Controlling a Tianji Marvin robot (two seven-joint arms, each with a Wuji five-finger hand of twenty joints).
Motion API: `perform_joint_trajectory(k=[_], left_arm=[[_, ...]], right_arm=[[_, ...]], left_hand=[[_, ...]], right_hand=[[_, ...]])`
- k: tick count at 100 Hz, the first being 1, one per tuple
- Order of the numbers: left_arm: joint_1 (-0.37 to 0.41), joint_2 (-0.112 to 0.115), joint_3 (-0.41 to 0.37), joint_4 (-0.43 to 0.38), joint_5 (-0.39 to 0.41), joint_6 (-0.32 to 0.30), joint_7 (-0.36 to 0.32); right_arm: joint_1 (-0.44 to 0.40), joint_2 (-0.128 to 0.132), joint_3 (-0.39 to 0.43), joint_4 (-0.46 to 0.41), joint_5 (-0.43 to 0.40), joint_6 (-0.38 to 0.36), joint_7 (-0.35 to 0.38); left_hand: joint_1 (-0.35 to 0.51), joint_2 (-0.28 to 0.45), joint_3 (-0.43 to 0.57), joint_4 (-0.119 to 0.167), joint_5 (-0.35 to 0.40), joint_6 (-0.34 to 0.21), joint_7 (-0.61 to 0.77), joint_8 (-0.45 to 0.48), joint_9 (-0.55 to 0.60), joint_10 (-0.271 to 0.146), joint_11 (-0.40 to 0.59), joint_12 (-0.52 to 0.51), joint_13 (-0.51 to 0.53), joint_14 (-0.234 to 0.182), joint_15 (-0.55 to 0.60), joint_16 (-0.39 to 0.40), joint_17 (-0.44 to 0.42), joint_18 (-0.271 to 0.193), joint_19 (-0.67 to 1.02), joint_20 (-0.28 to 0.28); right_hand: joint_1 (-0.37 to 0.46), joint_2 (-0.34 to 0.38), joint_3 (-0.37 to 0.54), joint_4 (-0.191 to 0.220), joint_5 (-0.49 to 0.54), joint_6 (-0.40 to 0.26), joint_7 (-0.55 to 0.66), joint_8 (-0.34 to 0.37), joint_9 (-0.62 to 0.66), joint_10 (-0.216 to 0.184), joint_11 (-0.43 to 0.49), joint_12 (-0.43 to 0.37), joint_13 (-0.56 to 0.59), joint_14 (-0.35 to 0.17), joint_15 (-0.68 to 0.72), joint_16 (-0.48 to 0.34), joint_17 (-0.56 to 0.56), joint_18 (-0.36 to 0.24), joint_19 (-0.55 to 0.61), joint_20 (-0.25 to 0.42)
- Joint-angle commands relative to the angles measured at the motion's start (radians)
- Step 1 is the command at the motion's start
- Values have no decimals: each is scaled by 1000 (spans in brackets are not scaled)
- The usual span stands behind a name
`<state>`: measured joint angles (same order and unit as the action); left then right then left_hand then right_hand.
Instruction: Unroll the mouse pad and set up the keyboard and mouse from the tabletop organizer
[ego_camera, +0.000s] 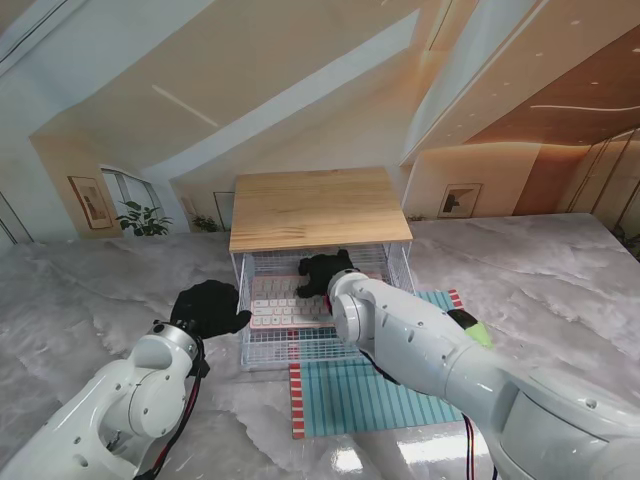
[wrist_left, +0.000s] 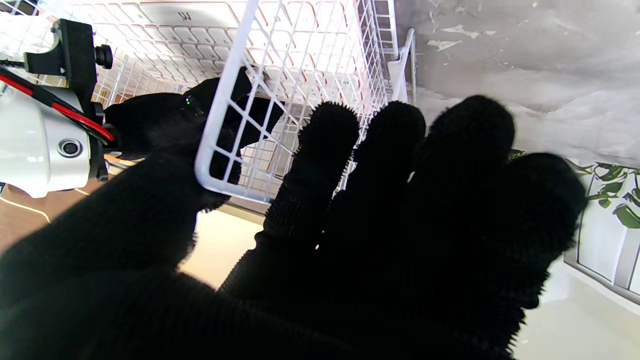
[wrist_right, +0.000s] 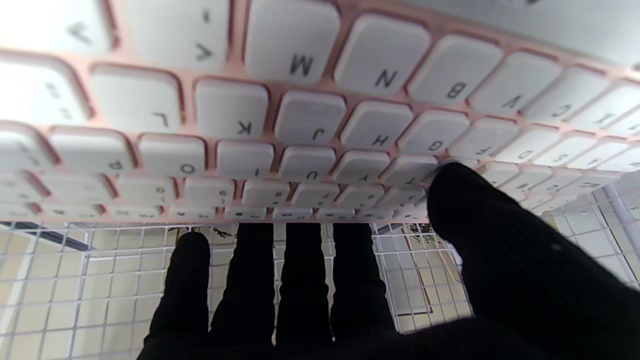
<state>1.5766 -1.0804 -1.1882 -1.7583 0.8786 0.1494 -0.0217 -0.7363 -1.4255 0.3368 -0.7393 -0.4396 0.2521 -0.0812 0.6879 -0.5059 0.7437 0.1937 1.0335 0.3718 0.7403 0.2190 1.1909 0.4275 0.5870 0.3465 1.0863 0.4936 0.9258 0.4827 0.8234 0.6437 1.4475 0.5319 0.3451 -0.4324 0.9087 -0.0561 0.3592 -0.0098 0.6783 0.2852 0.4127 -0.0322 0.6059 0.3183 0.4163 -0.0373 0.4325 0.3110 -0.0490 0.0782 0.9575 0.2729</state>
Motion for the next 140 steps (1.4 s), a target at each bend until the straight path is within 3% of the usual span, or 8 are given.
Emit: perform_joint_trajectory(k=[1,10,31,47,68,85,115,140], left_arm=[[1,-1,1,0,-7,-4,-20],[1,-1,1,0,-11,-4,-21],[1,-2,2,0,-17,-6,-20],[-1,-2,2,1,-20,-7,-23],[-4,-2,6,2,-26,-5,-27],[-7,-2,10,5,-29,-4,-25],[-9,-3,13,6,-33,-3,-24],[-10,-3,14,7,-35,-3,-23]], right_arm=[[-1,-3,-4,7,7,-6,25],[0,-4,1,9,26,-5,41],[0,-13,17,28,71,-6,61],[-3,-17,29,37,88,-8,59],[-8,-14,45,35,89,-21,36],[-12,-6,56,23,93,-26,35],[-16,3,71,15,126,-54,66],[-20,35,85,-33,157,-77,134]], left_hand=[[60,-30,43,-29,17,24,24,-11,51,39,19,10,55,56,32,10,36,-11,52,-12],[60,-31,45,-30,16,24,28,-13,53,38,20,10,58,55,32,10,37,-10,53,-14],[59,-27,46,-31,15,27,32,-18,52,37,19,10,56,57,31,10,37,-10,54,-18],[62,-30,47,-32,14,26,34,-20,53,39,18,10,56,57,31,10,37,-10,55,-20],[63,-31,48,-33,14,26,38,-22,55,39,19,10,58,56,31,10,37,-9,56,-23],[62,-29,49,-34,14,26,39,-23,53,38,18,10,56,56,30,10,37,-7,57,-24],[62,-30,50,-35,13,26,39,-26,54,39,17,10,55,58,30,10,37,-7,58,-26],[63,-30,51,-35,13,27,39,-27,53,39,17,9,55,59,31,11,36,-7,58,-27]], right_hand=[[-23,12,-34,2,49,-16,-5,-2,40,-19,-19,-10,0,-23,-14,-12,-31,10,-23,-33],[-26,18,-45,2,80,-19,-11,7,88,-10,-29,-11,-21,-26,-28,-18,-36,3,-50,-44],[-40,28,-45,2,181,26,-36,54,238,69,-31,-3,-47,-37,-8,-8,-43,2,-147,-56],[-50,39,-46,3,183,36,-34,117,310,131,61,36,-43,-3,24,7,-56,40,-218,-2],[-60,26,-30,4,192,28,-15,166,347,131,287,125,26,46,99,42,-58,78,-222,97],[-65,15,-24,5,205,17,-6,180,352,123,393,211,114,85,162,71,-32,116,-138,142],[-69,16,-33,8,209,11,-4,194,335,115,438,297,334,177,184,64,265,253,130,214],[-63,15,-45,11,209,-9,-4,198,269,111,443,319,497,217,194,48,506,325,254,215]])
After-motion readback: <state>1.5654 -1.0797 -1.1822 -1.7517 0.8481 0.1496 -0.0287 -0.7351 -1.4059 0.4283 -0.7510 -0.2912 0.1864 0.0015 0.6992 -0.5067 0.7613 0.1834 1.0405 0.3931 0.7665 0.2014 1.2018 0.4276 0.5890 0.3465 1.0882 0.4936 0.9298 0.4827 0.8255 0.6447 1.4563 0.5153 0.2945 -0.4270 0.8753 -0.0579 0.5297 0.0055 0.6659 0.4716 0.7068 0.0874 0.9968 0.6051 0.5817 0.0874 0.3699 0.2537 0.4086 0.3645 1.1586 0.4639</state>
